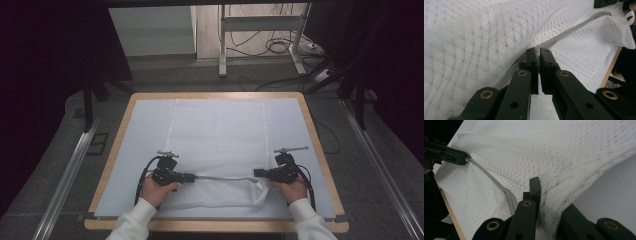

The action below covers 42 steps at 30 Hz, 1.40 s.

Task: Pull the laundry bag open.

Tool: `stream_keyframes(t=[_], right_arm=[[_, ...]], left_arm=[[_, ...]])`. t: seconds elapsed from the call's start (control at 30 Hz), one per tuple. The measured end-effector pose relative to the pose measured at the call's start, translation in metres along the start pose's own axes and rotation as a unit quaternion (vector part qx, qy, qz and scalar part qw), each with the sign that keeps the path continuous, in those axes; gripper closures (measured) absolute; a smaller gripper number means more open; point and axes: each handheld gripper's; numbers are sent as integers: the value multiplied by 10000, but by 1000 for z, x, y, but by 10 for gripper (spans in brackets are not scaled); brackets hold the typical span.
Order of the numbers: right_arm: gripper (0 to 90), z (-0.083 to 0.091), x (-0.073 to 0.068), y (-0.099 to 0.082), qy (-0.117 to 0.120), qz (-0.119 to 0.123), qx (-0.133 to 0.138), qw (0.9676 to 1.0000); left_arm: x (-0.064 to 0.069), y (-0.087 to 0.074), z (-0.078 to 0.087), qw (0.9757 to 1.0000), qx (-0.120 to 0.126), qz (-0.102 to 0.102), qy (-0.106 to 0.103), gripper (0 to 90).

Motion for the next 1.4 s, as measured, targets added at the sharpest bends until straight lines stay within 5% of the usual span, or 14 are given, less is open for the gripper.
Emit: stream_keyframes(t=[1.4], right_arm=[[887,2,-1,1,1,35,41,10000]], left_arm=[[-24,-23,31,9995,141,241,151,869]])
Point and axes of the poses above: each handheld gripper's, and its own axes: z roughly backward along the jaws, y roughly out of its top, x roughly to its right, and after that the axes turned 5 degrees about -x, right-handed
